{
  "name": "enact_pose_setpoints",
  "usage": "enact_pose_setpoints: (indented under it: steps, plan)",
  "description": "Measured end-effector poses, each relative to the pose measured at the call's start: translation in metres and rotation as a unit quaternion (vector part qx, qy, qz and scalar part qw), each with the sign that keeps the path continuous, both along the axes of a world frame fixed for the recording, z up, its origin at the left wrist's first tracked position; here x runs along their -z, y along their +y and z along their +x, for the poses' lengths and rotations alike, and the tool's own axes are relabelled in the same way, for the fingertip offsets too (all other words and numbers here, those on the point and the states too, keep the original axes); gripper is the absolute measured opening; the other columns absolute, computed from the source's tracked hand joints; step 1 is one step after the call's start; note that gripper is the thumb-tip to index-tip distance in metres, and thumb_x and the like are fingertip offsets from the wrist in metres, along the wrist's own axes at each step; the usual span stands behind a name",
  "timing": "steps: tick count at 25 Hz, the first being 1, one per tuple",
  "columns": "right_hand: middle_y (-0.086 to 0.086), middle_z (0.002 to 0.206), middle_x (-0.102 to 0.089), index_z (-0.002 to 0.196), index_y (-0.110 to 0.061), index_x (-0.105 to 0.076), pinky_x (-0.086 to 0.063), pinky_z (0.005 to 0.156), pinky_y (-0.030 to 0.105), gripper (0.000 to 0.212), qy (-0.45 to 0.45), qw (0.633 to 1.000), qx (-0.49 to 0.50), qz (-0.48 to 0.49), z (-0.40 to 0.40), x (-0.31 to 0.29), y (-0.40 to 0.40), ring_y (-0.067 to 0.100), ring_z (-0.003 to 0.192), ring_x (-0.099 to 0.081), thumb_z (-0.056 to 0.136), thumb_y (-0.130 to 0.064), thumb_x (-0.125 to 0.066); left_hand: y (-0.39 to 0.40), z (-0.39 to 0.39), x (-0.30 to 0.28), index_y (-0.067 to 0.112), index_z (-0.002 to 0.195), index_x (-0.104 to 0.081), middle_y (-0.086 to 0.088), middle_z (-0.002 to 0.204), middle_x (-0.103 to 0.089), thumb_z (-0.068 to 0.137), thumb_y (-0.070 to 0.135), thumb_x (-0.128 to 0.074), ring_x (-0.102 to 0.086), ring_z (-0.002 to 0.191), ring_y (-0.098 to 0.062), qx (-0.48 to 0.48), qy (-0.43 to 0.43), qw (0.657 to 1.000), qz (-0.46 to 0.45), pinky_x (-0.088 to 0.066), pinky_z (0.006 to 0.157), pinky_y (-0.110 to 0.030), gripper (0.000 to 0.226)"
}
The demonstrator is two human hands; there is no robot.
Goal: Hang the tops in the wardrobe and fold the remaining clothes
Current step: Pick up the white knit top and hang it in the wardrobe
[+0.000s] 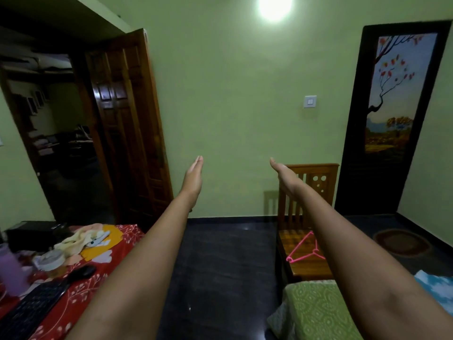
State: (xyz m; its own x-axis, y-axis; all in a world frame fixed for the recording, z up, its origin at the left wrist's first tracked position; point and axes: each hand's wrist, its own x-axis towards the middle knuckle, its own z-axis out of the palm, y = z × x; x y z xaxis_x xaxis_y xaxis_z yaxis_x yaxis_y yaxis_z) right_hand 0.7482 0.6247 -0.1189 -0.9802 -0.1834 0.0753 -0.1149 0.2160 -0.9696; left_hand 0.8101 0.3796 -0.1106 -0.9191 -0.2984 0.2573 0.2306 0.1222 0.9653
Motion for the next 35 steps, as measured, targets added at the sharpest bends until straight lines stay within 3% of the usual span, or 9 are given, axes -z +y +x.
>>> enact_pose_setpoints:
  steps: [5, 9, 12, 16, 20, 23, 28, 31, 35]
  plan:
    - [0.004, 0.158, -0.02, 0.151, -0.017, -0.021, -0.016, 0.116, 0.042, 0.058, -0.01, 0.997, 0.078, 0.013, -0.092, 0.019, 0.031, 0.024, 0.145, -0.018, 0.101, -0.046, -0.029, 0.031, -0.138, 0.019, 0.012, 0.149, -0.027, 0.0, 0.155, -0.028, 0.103, 0.033, -0.033, -0.025, 0.143, -0.016, 0.058, -0.021, 0.998, 0.023, -0.02, 0.119, -0.041, 0.051]
    - [0.001, 0.15, -0.033, 0.149, -0.018, -0.029, -0.025, 0.111, 0.038, 0.056, -0.014, 0.984, 0.173, -0.029, -0.151, 0.021, 0.084, 0.025, 0.141, -0.028, 0.101, -0.047, -0.03, 0.09, -0.25, 0.018, 0.014, 0.148, -0.028, 0.001, 0.154, -0.03, 0.102, 0.036, -0.033, -0.026, 0.142, -0.017, 0.159, -0.024, 0.987, 0.022, -0.021, 0.118, -0.042, 0.052]
    - [-0.003, 0.153, -0.025, 0.151, -0.019, -0.02, -0.02, 0.113, 0.038, 0.056, -0.018, 0.961, 0.261, -0.087, -0.173, 0.016, 0.13, 0.022, 0.143, -0.021, 0.102, -0.045, -0.029, 0.15, -0.315, 0.013, 0.014, 0.149, -0.028, 0.0, 0.154, -0.03, 0.103, 0.038, -0.031, -0.026, 0.143, -0.018, 0.248, -0.027, 0.968, 0.0, -0.02, 0.118, -0.042, 0.052]
    - [0.002, 0.159, -0.013, 0.152, -0.014, -0.017, -0.013, 0.117, 0.036, 0.06, -0.008, 0.89, 0.447, -0.096, -0.167, 0.014, 0.196, 0.021, 0.146, -0.014, 0.102, -0.046, -0.028, 0.248, -0.388, -0.003, 0.014, 0.149, -0.026, -0.002, 0.155, -0.029, 0.103, 0.04, -0.031, -0.025, 0.143, -0.019, 0.409, -0.029, 0.911, -0.032, -0.018, 0.119, -0.041, 0.053]
    - [0.004, 0.16, -0.012, 0.152, -0.015, -0.015, -0.013, 0.117, 0.04, 0.066, 0.002, 0.81, 0.577, -0.102, -0.123, 0.016, 0.239, 0.022, 0.146, -0.013, 0.1, -0.053, -0.026, 0.33, -0.395, -0.015, 0.012, 0.149, -0.025, 0.0, 0.153, -0.031, 0.104, 0.035, -0.031, -0.026, 0.142, -0.018, 0.542, -0.031, 0.84, -0.013, -0.02, 0.118, -0.034, 0.051]
    - [0.007, 0.159, -0.013, 0.152, -0.015, -0.014, -0.02, 0.115, 0.043, 0.07, -0.033, 0.749, 0.65, -0.125, -0.086, 0.03, 0.249, 0.028, 0.145, -0.017, 0.098, -0.057, -0.028, 0.378, -0.379, 0.008, 0.01, 0.148, -0.027, -0.005, 0.152, -0.033, 0.103, 0.038, -0.033, -0.028, 0.142, -0.022, 0.603, -0.048, 0.796, -0.038, -0.021, 0.115, -0.035, 0.054]
    - [0.007, 0.159, -0.012, 0.152, -0.018, -0.014, -0.024, 0.115, 0.047, 0.076, -0.06, 0.684, 0.713, -0.141, -0.034, 0.057, 0.264, 0.031, 0.144, -0.02, 0.094, -0.064, -0.031, 0.439, -0.345, 0.047, 0.01, 0.147, -0.031, -0.004, 0.153, -0.032, 0.102, 0.037, -0.036, -0.029, 0.141, -0.02, 0.666, -0.056, 0.738, -0.093, -0.022, 0.117, -0.039, 0.052]
    - [0.009, 0.159, -0.016, 0.152, -0.015, -0.017, -0.023, 0.116, 0.048, 0.077, -0.065, 0.661, 0.736, -0.132, -0.012, 0.078, 0.295, 0.03, 0.144, -0.021, 0.094, -0.064, -0.03, 0.48, -0.336, 0.056, 0.013, 0.145, -0.036, -0.002, 0.152, -0.034, 0.102, 0.035, -0.038, -0.031, 0.139, -0.019, 0.679, -0.029, 0.724, -0.113, -0.023, 0.117, -0.037, 0.049]
    - [0.013, 0.152, -0.031, 0.149, -0.014, -0.027, -0.035, 0.104, 0.046, 0.077, -0.14, 0.665, 0.724, -0.121, -0.005, 0.124, 0.358, 0.036, 0.136, -0.034, 0.092, -0.066, -0.031, 0.55, -0.332, 0.096, 0.013, 0.146, -0.034, -0.003, 0.153, -0.032, 0.102, 0.037, -0.037, -0.029, 0.141, -0.02, 0.694, -0.052, 0.705, -0.141, -0.023, 0.115, -0.034, 0.051]
